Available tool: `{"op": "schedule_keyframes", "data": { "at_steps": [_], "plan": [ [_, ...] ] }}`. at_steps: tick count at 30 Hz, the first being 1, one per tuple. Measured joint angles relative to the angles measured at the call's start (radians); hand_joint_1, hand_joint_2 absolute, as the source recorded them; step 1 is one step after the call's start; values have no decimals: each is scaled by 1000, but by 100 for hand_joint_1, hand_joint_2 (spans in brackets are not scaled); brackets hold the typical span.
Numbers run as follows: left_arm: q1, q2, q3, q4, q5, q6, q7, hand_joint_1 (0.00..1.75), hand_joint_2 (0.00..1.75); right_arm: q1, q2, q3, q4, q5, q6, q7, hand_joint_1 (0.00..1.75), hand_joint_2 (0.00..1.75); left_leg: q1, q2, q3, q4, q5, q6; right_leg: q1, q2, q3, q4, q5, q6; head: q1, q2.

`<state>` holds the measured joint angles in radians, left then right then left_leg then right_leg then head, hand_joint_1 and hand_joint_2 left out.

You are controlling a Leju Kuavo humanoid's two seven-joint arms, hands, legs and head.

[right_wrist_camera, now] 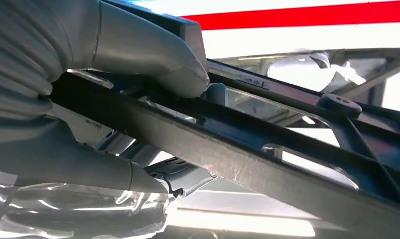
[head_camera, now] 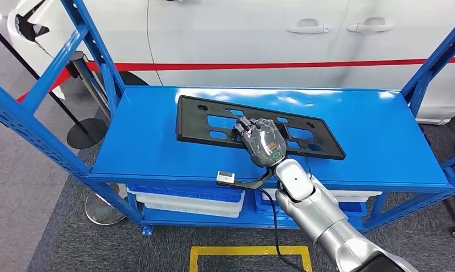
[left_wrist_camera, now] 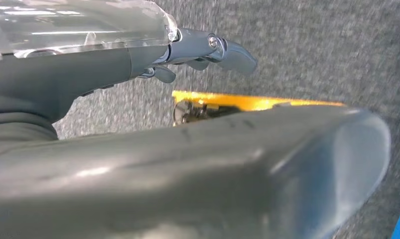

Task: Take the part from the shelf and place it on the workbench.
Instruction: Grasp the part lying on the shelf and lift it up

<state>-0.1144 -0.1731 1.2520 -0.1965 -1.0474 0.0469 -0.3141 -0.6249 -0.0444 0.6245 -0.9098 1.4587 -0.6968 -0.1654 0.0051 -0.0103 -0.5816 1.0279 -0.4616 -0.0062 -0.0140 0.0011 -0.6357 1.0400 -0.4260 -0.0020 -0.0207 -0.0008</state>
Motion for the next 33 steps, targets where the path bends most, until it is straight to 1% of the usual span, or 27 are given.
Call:
{"op": "schedule_keyframes", "data": {
  "at_steps": [1, 2, 3, 5, 6, 7, 8, 9, 10, 11, 12, 13, 15, 16, 17, 18, 20, 21, 22, 23, 25, 26, 27, 29, 31, 32, 33],
  "plan": [
    [0, 0, 0, 0, -1, 0, 0, 0, 0, 6, 4, -15, -17, 5, 0, -12, 175, 175, 1, 1, -4, 13, -12, -5, -1, 0, 2, -3, 1, -6, 0, 0],
    [0, 0, 0, 0, -2, 0, 1, 0, 0, 10, 9, -30, -35, 8, 0, -24, 175, 175, 2, 2, -17, 46, -34, -10, -3, 0, 3, -5, 2, -12, -1, 0],
    [0, 0, 0, 0, -4, 0, 3, 0, 44, 14, 15, -46, -52, 11, 0, -34, 175, 175, 3, 3, -40, 98, -63, -13, -3, 0, 4, -6, 2, -16, -2, 0],
    [0, 0, -1, 0, -9, 1, 5, 0, 131, 23, 25, -78, -82, 14, 0, -56, 175, 175, 5, 4, -101, 229, -119, -17, 0, -1, 4, -6, 1, -19, -2, 0],
    [1, 0, -1, 0, -12, 1, 6, 0, 175, 29, 29, -94, -96, 14, 0, -68, 175, 175, 5, 4, -121, 269, -126, -18, 2, -1, 4, -5, 1, -20, -2, 0],
    [3, -1, -1, 0, -15, 3, 6, 0, 175, 36, 33, -109, -111, 13, 0, -83, 175, 175, 5, 4, -125, 273, -115, -17, 3, 0, 5, -5, 1, -20, -2, 0],
    [4, -2, -1, 0, -19, 4, 6, 0, 175, 44, 38, -124, -127, 10, 0, -103, 175, 175, 5, 4, -108, 235, -86, -13, 5, 1, 6, -5, 1, -20, -2, 0],
    [4, -2, -2, 0, -24, 6, 6, 0, 175, 51, 43, -138, -145, 5, 0, -126, 175, 175, 4, 4, -79, 171, -48, -7, 6, 1, 7, -5, 1, -20, -3, 0],
    [4, -2, -3, 0, -29, 7, 5, 0, 175, 59, 50, -156, -164, -2, 0, -153, 175, 175, 2, 4, -47, 103, -20, 0, 7, 2, 7, -5, 1, -19, -2, 0],
    [4, -2, -5, 0, -33, 8, 5, 0, 175, 66, 56, -174, -182, -10, 0, -181, 175, 175, 0, 4, -22, 46, 0, 7, 8, 2, 7, -4, 1, -16, -2, 0],
    [4, -2, -8, 0, -38, 8, 5, 0, 175, 73, 61, -194, -198, -16, 0, -207, 175, 175, -4, 4, -8, 14, 7, 12, 8, 1, 5, -4, 1, -12, -2, 0],
    [6, -3, -11, 0, -42, 10, 6, 0, 175, 82, 67, -217, -214, -21, 0, -236, 175, 175, -7, 3, -3, 1, 5, 15, 7, 0, 4, -5, 2, -7, -2, 0],
    [12, -4, -15, 0, -49, 21, 10, 0, 175, 104, 81, -265, -245, -31, 0, -302, 175, 175, -7, 3, 0, -9, 12, 23, 6, -1, 5, -6, 3, 5, -2, 0],
    [15, -6, -16, 0, -50, 29, 12, 0, 175, 114, 91, -291, -261, -37, 0, -340, 175, 175, -5, 3, 3, -16, 16, 27, 5, -1, 3, 1, -4, 11, -1, 0],
    [16, -7, -17, 0, -49, 34, 14, 0, 175, 122, 101, -317, -274, -43, 0, -376, 175, 175, -2, 4, 5, -22, 21, 32, 5, -1, -7, 25, -21, 16, 0, 0],
    [17, -9, -17, 0, -47, 37, 15, 0, 175, 128, 111, -343, -284, -49, 0, -408, 175, 175, 0, 5, 7, -25, 24, 36, 4, 0, -26, 69, -49, 19, 0, 0],
    [16, -12, -17, 0, -45, 37, 15, 0, 175, 141, 129, -392, -295, -55, 0, -458, 175, 175, -2, 6, 5, -25, 24, 40, 2, -1, -82, 192, -110, 25, 1, 0],
    [17, -14, -17, 0, -44, 37, 16, 0, 175, 149, 138, -417, -297, -55, 0, -479, 175, 175, -2, 6, 5, -24, 24, 41, 0, -1, -102, 238, -124, 28, 1, 0],
    [18, -15, -17, 0, -43, 36, 16, 0, 175, 155, 148, -441, -299, -57, 0, -498, 175, 175, -2, 5, 4, -23, 24, 40, -1, -1, -107, 252, -120, 30, 1, 0],
    [18, -16, -17, 0, -42, 35, 16, 0, 175, 160, 159, -462, -300, -61, 0, -512, 175, 175, -2, 5, 4, -20, 23, 39, -3, -1, -94, 228, -99, 30, 1, 0],
    [18, -20, -17, 1, -39, 35, 15, 0, 175, 161, 178, -490, -306, -76, 0, -524, 175, 175, -3, 4, 3, -13, 18, 34, -6, -1, -30, 109, -43, 28, 1, 0],
    [18, -21, -17, 1, -37, 36, 14, 0, 175, 161, 187, -498, -310, -88, 0, -526, 175, 175, -5, 4, 1, -7, 14, 29, -5, -1, -1, 54, -26, 25, 1, 0],
    [18, -22, -17, 1, -35, 37, 14, 0, 175, 160, 194, -505, -314, -100, 0, -526, 175, 175, -6, 4, -1, -4, 12, 25, -3, 0, 16, 19, -19, 21, 1, 0],
    [18, -23, -16, 1, -32, 37, 12, 0, 175, 160, 203, -515, -317, -126, 0, -526, 175, 175, -8, 4, -4, -2, 11, 15, 1, 1, 21, 2, -21, 10, 0, 0],
    [19, -23, -16, 1, -31, 37, 12, 0, 175, 160, 209, -521, -317, -166, 0, -526, 175, 175, -5, 5, -8, 4, 3, 4, 0, 1, 22, -3, -18, -2, 0, 0],
    [19, -23, -16, 1, -31, 37, 12, 0, 175, 160, 213, -523, -317, -200, 0, -526, 175, 175, -4, 5, -16, 24, -11, -2, -1, 0, 22, -5, -16, -7, 0, 0],
    [19, -23, -16, 1, -31, 37, 14, 0, 175, 161, 218, -524, -317, -244, 0, -526, 175, 175, -2, 5, -33, 64, -36, -7, -2, -1, 23, -7, -15, -12, -1, 0]
  ]
}}
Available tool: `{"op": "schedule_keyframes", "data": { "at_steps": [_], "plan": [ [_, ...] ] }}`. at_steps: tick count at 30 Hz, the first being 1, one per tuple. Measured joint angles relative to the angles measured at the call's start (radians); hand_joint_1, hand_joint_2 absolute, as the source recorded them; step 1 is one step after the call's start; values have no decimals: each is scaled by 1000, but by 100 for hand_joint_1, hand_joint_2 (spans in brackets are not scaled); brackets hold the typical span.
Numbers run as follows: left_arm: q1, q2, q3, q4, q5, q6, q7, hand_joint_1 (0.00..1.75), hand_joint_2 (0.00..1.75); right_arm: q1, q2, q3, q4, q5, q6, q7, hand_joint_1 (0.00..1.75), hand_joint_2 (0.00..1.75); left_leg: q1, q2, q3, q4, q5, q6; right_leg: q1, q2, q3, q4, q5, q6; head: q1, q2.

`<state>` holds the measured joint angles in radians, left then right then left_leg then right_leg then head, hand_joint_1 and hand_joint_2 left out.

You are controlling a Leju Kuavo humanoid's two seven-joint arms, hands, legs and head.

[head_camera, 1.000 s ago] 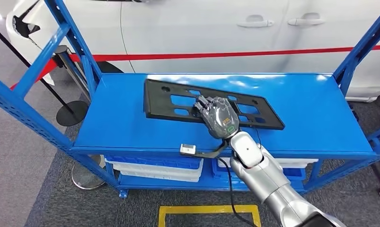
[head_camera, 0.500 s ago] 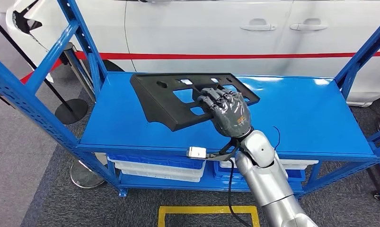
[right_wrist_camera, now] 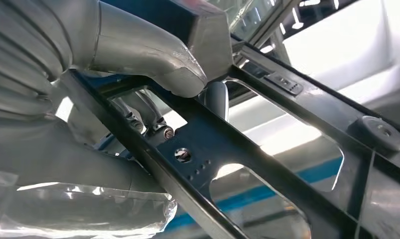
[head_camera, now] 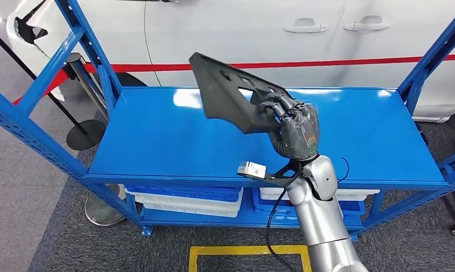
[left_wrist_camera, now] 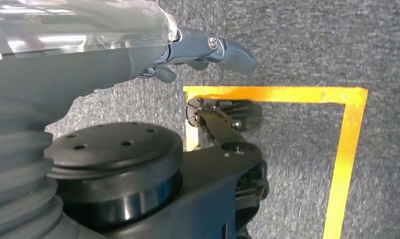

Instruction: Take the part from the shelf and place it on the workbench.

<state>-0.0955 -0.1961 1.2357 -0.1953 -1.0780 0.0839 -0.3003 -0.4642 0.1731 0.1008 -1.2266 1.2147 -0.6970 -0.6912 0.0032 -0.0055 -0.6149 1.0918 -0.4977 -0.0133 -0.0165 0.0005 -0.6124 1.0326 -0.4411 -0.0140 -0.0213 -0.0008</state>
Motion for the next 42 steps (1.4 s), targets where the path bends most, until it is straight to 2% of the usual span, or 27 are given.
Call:
{"op": "schedule_keyframes", "data": {
  "at_steps": [2, 3, 4, 5, 6, 7, 9, 10, 12, 14, 16, 18, 19, 20, 21, 23, 25, 28, 30, 31, 33, 34, 35, 36, 39, 40, 42],
  "plan": [
    [1, 0, 0, 0, 1, 1, 5, 0, 175, 1, 6, 1, 9, -134, 0, 0, 175, 175, 3, 0, -56, 123, -58, -8, 1, -1, 0, 0, -1, -5, 0, 0],
    [2, 0, 1, 0, 1, 2, 9, 0, 175, 1, 7, 4, 22, -229, 0, 0, 175, 175, 4, 0, -82, 178, -75, -11, 2, -2, 0, 0, -2, -7, 0, 0],
    [2, 0, 1, 0, 2, 3, 12, 0, 175, 0, 7, 13, 40, -342, -1, -1, 175, 175, 5, 0, -96, 202, -75, -12, 2, -2, 1, 0, -2, -7, 0, 0],
    [3, 0, 1, 0, 3, 4, 15, 0, 175, -3, 7, 28, 61, -458, -1, -2, 175, 175, 6, 0, -92, 192, -57, -13, 3, -1, 1, 1, -2, -7, 0, 0],
    [3, 0, 2, 0, 3, 5, 17, 0, 175, -7, 5, 52, 78, -577, -2, -2, 175, 175, 8, 1, -71, 145, -25, -12, 2, 1, 3, 1, -3, -7, 0, 0],
    [3, 0, 2, 0, 3, 6, 20, 0, 175, -10, 2, 84, 90, -689, -3, -3, 175, 175, 8, 1, -40, 76, 9, -10, 2, 3, 5, 1, -4, -5, 0, 0],
    [2, 0, 2, 0, 1, 9, 26, 0, 175, -9, -8, 152, 96, -859, -2, -3, 175, 175, 6, 2, 12, -35, 46, -2, 5, 7, 5, 2, -5, 2, 0, 0],
    [2, 0, 2, 0, 0, 11, 28, 0, 175, -3, -13, 179, 94, -907, -2, -3, 175, 175, 4, 2, 23, -59, 48, 3, 5, 9, 4, 2, -5, 7, 0, 0],
    [2, 0, 2, 0, -3, 13, 31, 0, 175, 17, -17, 216, 80, -940, 0, -4, 175, 175, 1, 0, 25, -65, 49, 15, 5, 9, 4, 0, -2, 20, 1, 0],
    [2, -2, 2, 0, -6, 14, 33, 0, 175, 36, -18, 235, 59, -945, 0, -6, 175, 175, 3, -1, 29, -76, 56, 29, 3, 6, -2, 16, -16, 30, 2, 0],
    [2, -5, 2, 0, -12, 14, 36, 0, 175, 51, -18, 243, 38, -948, -1, -8, 175, 175, 6, -1, 32, -83, 61, 39, 1, 5, -40, 100, -68, 35, 2, 0],
    [2, -5, 2, 0, -17, 13, 43, 0, 175, 74, -18, 246, 16, -952, -1, -10, 175, 175, 5, -1, 32, -83, 61, 43, 2, 5, -104, 229, -126, 38, 3, 0],
    [3, -5, 2, 0, -19, 13, 46, 0, 175, 87, -18, 247, 3, -954, -2, -11, 175, 175, 5, -1, 32, -82, 60, 43, 1, 5, -124, 269, -134, 39, 3, 0],
    [3, -6, 2, 0, -21, 12, 50, 0, 175, 99, -18, 247, -9, -956, -2, -12, 175, 175, 5, -1, 32, -81, 59, 42, 1, 5, -128, 273, -124, 39, 3, 0],
    [3, -6, 2, 0, -23, 12, 53, 0, 175, 108, -18, 247, -21, -957, -2, -12, 175, 175, 5, -2, 32, -78, 57, 41, 0, 4, -111, 237, -96, 38, 3, 0],
    [1, -9, 2, 0, -27, 13, 60, 0, 175, 118, -17, 247, -45, -957, -2, -12, 175, 175, 3, -2, 31, -70, 52, 35, 0, 3, -43, 104, -33, 34, 3, 0],
    [0, -11, 1, 0, -31, 14, 66, 0, 175, 125, -13, 248, -67, -957, -2, -12, 175, 175, -1, -3, 28, -63, 46, 26, 2, 3, -3, 20, -8, 26, 2, 0],
    [-1, -13, 1, 0, -33, 15, 68, 0, 175, 134, -7, 248, -87, -958, -2, -12, 175, 175, -1, -2, 28, -64, 44, 10, 6, 4, -1, 9, -7, 10, 2, 0],
    [-1, -14, 1, 0, -33, 16, 69, 0, 175, 136, -3, 249, -96, -958, -2, -12, 175, 175, 1, -1, 16, -34, 20, -1, 3, 3, 1, 3, -3, -2, 0, 0],
    [-2, -14, 1, 0, -33, 16, 69, 0, 175, 137, 0, 249, -100, -958, -2, -12, 175, 175, 3, -1, -3, 11, -8, -5, 2, 2, 2, 0, -2, -6, -1, 0],
    [-1, -15, 1, 0, -33, 16, 69, 0, 175, 139, 4, 249, -104, -958, -1, -12, 175, 175, 5, 0, -60, 141, -72, -12, 3, 1, 2, 0, -3, -10, -2, 0],
    [-1, -15, 1, 0, -33, 16, 69, 0, 175, 141, 4, 249, -105, -958, -1, -12, 175, 175, 5, 0, -85, 195, -90, -14, 5, 0, 2, 1, -3, -11, -2, 0],
    [0, -15, 1, 0, -33, 16, 69, 0, 175, 143, 4, 249, -106, -959, -1, -12, 175, 175, 5, 0, -95, 216, -90, -14, 5, 0, 2, 1, -3, -12, -2, 0],
    [0, -15, 1, 0, -33, 16, 70, 0, 175, 144, 4, 249, -106, -963, 0, -12, 175, 175, 5, 0, -86, 200, -70, -12, 6, 1, 3, 1, -3, -12, -2, 0],
    [-3, -15, 1, 0, -33, 15, 80, 0, 175, 144, 6, 250, -112, -1010, 13, -11, 175, 175, 2, 1, 7, 5, 24, 6, 9, 2, 6, 2, -4, -9, -2, 0],
    [-3, -15, 1, 0, -32, 14, 89, 0, 175, 145, 6, 250, -116, -1034, 23, -11, 175, 175, -1, 1, 28, -42, 40, 11, 9, 2, 5, 3, -3, -5, -2, 0],
    [-4, -16, 1, 0, -31, 11, 102, 0, 175, 145, 7, 250, -121, -1065, 37, -11, 175, 175, -5, 0, 40, -68, 43, 17, 11, 2, 2, 5, -1, 1, -2, 0]
  ]
}}
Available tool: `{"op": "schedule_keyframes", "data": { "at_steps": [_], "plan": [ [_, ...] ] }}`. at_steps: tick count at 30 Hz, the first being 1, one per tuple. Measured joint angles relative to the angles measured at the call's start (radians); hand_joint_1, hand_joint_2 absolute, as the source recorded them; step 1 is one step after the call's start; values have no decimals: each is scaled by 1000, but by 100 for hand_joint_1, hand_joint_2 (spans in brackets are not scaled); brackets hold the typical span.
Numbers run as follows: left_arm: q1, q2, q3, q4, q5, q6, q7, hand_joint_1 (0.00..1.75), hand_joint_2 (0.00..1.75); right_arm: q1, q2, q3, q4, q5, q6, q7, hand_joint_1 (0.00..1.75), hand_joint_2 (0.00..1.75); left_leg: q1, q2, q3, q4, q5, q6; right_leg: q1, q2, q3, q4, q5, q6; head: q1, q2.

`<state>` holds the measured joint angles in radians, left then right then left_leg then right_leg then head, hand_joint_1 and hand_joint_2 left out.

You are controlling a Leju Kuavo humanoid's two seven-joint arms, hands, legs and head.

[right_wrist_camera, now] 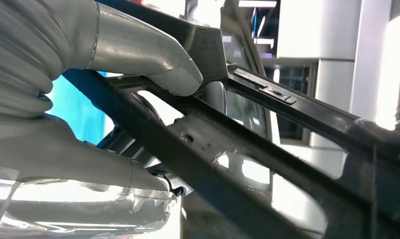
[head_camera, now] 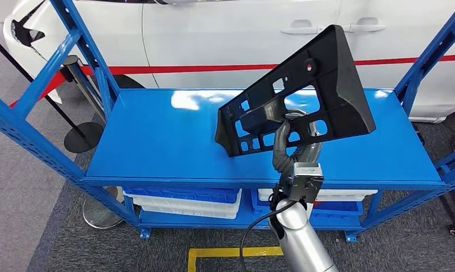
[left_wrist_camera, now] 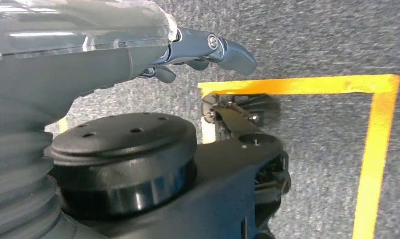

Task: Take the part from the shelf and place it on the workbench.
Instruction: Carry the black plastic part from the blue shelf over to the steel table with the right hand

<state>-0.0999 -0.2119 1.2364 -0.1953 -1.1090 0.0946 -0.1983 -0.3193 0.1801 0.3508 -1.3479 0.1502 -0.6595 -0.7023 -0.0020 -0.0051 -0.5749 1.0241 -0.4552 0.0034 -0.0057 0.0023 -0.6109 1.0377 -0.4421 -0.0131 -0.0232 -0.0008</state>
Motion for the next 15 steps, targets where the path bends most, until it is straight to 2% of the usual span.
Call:
{"op": "schedule_keyframes", "data": {
  "at_steps": [7, 9, 10, 11, 13, 14, 15],
  "plan": [
    [0, 0, 0, 0, 2, -3, 8, 0, 175, 1, 0, 0, -5, -23, 14, 0, 175, 175, -1, -1, -2, 2, 1, 1, -1, 0, -1, -1, 2, 3, 0, 0],
    [1, -2, 0, 0, 5, -14, 33, 0, 175, 3, 0, -1, -21, -83, 64, 7, 175, 175, 0, 0, -3, -7, 9, 8, -2, 0, -3, 1, 0, 12, 1, 0],
    [0, -4, 0, 0, 5, -21, 53, 0, 175, 4, -1, -2, -38, -137, 123, 14, 175, 175, 2, 2, -6, -12, 17, 16, -4, 0, -21, 51, -37, 19, 1, 0],
    [-1, -8, 0, 0, 3, -27, 76, 0, 175, 9, -3, -2, -66, -251, 263, 32, 175, 175, 3, 3, -17, -13, 27, 22, -7, 0, -31, 101, -66, 29, 2, 0],
    [-5, -13, 0, 0, -6, -32, 110, 0, 175, 16, -9, 3, -137, -511, 640, 86, 175, 175, 4, 4, -47, 4, 41, 22, -15, 0, 2, 111, -103, 40, 4, 0],
    [-7, -14, 0, 0, -9, -32, 120, 0, 175, 18, -12, 7, -172, -624, 817, 113, 175, 175, 3, 3, -60, 14, 45, 16, -17, 1, 36, 67, -82, 40, 4, 0],
    [-8, -15, 0, 0, -11, -32, 125, 0, 175, 17, -14, 11, -196, -680, 921, 132, 175, 175, 3, 2, -66, 20, 49, 9, -16, 3, 60, 22, -71, 36, 3, 0]
  ]
}}
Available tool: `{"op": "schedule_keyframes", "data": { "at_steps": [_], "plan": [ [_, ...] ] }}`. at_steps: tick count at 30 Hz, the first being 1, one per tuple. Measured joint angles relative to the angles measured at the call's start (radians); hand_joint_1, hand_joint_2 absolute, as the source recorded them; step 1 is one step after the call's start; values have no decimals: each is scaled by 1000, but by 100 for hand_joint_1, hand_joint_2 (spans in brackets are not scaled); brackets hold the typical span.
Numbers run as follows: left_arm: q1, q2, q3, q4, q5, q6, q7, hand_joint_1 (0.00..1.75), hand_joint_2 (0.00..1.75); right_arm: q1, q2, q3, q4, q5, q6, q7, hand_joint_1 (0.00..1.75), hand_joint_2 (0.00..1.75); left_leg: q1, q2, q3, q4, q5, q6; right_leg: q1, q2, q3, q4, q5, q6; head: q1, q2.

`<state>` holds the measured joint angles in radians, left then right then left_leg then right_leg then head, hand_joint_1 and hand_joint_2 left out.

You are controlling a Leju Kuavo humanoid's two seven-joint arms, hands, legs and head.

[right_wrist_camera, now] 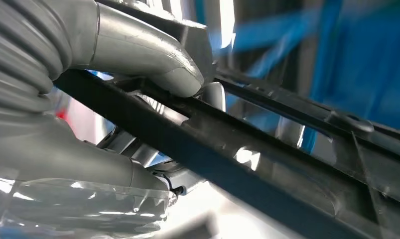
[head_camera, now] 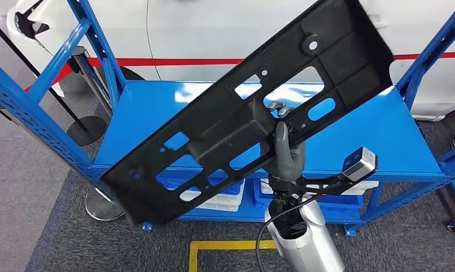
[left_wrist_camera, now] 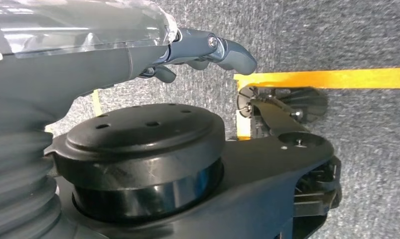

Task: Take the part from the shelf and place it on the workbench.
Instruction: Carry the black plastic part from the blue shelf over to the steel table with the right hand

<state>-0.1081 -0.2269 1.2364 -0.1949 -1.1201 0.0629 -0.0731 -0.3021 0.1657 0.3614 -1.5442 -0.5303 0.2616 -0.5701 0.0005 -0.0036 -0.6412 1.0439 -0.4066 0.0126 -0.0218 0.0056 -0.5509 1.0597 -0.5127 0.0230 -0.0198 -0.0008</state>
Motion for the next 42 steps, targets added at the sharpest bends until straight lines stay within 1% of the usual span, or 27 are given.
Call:
{"op": "schedule_keyframes", "data": {
  "at_steps": [3, 4, 6, 8, 9, 10, 11, 13, 15, 17, 19, 20, 23, 24, 25, 26, 28, 30, 31, 33, 35, 36, 37, 39, 40, 41, 42],
  "plan": [
    [0, -2, 0, 0, -1, -1, 8, 0, 175, 0, -2, 4, -42, -77, 148, 35, 175, 175, 3, -3, -6, 0, 11, -20, 5, 1, -9, -8, 14, -23, 0, 0],
    [1, -2, 0, 0, -1, -2, 12, 0, 175, -1, -1, 4, -53, -107, 192, 50, 175, 175, 5, -3, -12, 9, -3, -26, 4, -1, -15, -11, 23, -32, -1, 0],
    [1, -2, 0, 0, -4, -7, 17, 0, 175, -6, 4, 6, -72, -174, 273, 89, 175, 175, 10, -2, -38, 81, -78, -33, 3, -5, -31, -15, 41, -47, -1, 0],
    [-1, -2, 0, 0, -6, -14, 20, 0, 175, -11, 11, 11, -86, -250, 352, 135, 175, 175, 11, -2, -71, 204, -166, -38, 7, -6, -55, -15, 60, -52, -2, 0],
    [-2, -2, 0, 0, -7, -17, 21, 0, 175, -12, 14, 15, -91, -283, 387, 159, 175, 175, 11, -2, -76, 252, -187, -38, 9, -7, -68, -14, 69, -52, -2, 0],
    [-2, -2, 0, 0, -7, -18, 23, 0, 175, -13, 17, 22, -95, -308, 418, 183, 175, 175, 11, -2, -67, 272, -185, -38, 10, -8, -82, -13, 79, -52, -2, 0],
    [-2, -2, 0, 0, -7, -18, 25, 0, 175, -14, 20, 29, -98, -326, 441, 205, 175, 175, 10, -2, -40, 256, -166, -36, 11, -8, -95, -12, 89, -51, -2, 0],
    [-4, -1, 0, 0, -6, -18, 27, 0, 175, -16, 26, 45, -100, -345, 467, 235, 175, 175, 8, -2, 57, 141, -124, -28, 11, -8, -116, -10, 106, -47, -2, 0],
    [-9, 0, 0, 0, -5, -16, 28, 0, 175, -18, 33, 56, -101, -350, 475, 248, 175, 175, 2, -2, 146, 10, -124, -19, 10, -9, -125, -10, 123, -37, -2, 0],
    [-12, 0, 0, 0, -5, -15, 28, 0, 175, -20, 37, 64, -101, -351, 477, 255, 175, 175, -6, -3, 170, -40, -129, -10, 8, -12, -125, -17, 141, -24, -3, 0],
    [-11, 0, 0, 0, -4, -15, 29, 0, 175, -21, 37, 67, -101, -353, 478, 256, 175, 175, -3, 0, 159, -48, -105, 2, 6, -11, -129, -21, 145, -12, -5, 0],
    [-10, -1, 0, 0, -4, -15, 29, 0, 175, -21, 37, 68, -101, -355, 478, 256, 175, 175, -1, 2, 150, -53, -90, 9, 6, -10, -137, -6, 121, -8, -4, 0],
    [-10, -1, 0, 0, -4, -15, 29, 0, 175, -20, 37, 69, -101, -357, 478, 256, 175, 175, -1, 8, 109, -56, -51, 22, 5, -8, -178, 140, -23, -1, -4, 0],
    [-10, -2, 0, 0, -4, -15, 29, 0, 175, -20, 37, 69, -101, -357, 478, 256, 175, 175, -1, 9, 93, -55, -39, 22, 5, -7, -187, 197, -48, 2, -4, 0],
    [-10, -2, 0, 0, -4, -15, 29, 0, 175, -20, 37, 69, -101, -357, 478, 256, 175, 175, -2, 9, 75, -53, -28, 21, 5, -8, -185, 235, -49, 4, -4, 0],
    [-9, -2, 0, 0, -4, -15, 29, 0, 175, -20, 37, 69, -101, -357, 478, 256, 175, 175, -2, 10, 58, -50, -17, 19, 4, -8, -170, 245, -29, 5, -4, 0],
    [-9, -2, 0, 0, -4, -10, 29, 0, 175, -20, 37, 69, -101, -358, 478, 259, 175, 175, -2, 10, 28, -40, 1, 13, 2, -8, -90, 169, 18, 4, -4, 0],
    [-9, -3, 0, 0, -2, 1, 27, 0, 175, -21, 37, 70, -101, -361, 478, 264, 175, 175, -4, 9, 8, -28, 11, 6, 3, -7, 8, 45, 11, -1, -4, 0],
    [-9, -5, 0, 0, -1, 7, 25, 0, 175, -20, 37, 70, -101, -361, 479, 266, 175, 175, -5, 8, 3, -23, 15, 2, 5, -6, 38, 1, -5, -4, -4, 0],
    [-9, -8, 0, 0, 0, 16, 21, 0, 175, -16, 38, 71, -99, -354, 479, 266, 175, 175, -6, 8, -2, -21, 25, -7, 10, -5, 50, -31, -17, -15, -5, 0],
    [-6, -11, 0, 0, 0, 22, 17, 0, 175, -8, 37, 71, -92, -325, 479, 261, 175, 175, -2, 7, -8, -20, 32, -20, 11, -7, 39, -37, -3, -31, -4, 0],
    [-5, -12, 0, 0, 0, 20, 16, 0, 175, -2, 37, 72, -88, -306, 478, 257, 175, 175, 0, 7, -16, -7, 13, -26, 10, -8, 30, -38, 9, -39, -6, 0],
    [-4, -12, 0, 0, -1, 16, 16, 0, 175, 4, 37, 73, -83, -287, 476, 253, 175, 175, 2, 6, -29, 23, -25, -31, 9, -10, 18, -40, 22, -46, -6, 0],
    [-4, -11, 0, 0, -5, 1, 16, 0, 175, 15, 38, 75, -75, -258, 465, 244, 175, 175, 4, 6, -60, 133, -130, -37, 10, -9, -13, -39, 46, -54, -8, 0],
    [-5, -10, 0, 0, -7, -7, 16, 0, 175, 21, 37, 75, -71, -247, 459, 241, 175, 175, 5, 6, -70, 194, -164, -39, 11, -8, -30, -38, 58, -55, -8, 0],
    [-5, -8, -1, 0, -8, -12, 16, 0, 175, 27, 37, 75, -67, -238, 453, 238, 175, 175, 5, 6, -70, 238, -175, -40, 12, -7, -47, -37, 70, -55, -8, 0],
    [-5, -6, -1, 0, -9, -16, 16, 0, 175, 34, 37, 75, -62, -229, 448, 236, 175, 175, 5, 6, -57, 255, -163, -39, 13, -5, -65, -36, 82, -53, -8, 0]
  ]
}}
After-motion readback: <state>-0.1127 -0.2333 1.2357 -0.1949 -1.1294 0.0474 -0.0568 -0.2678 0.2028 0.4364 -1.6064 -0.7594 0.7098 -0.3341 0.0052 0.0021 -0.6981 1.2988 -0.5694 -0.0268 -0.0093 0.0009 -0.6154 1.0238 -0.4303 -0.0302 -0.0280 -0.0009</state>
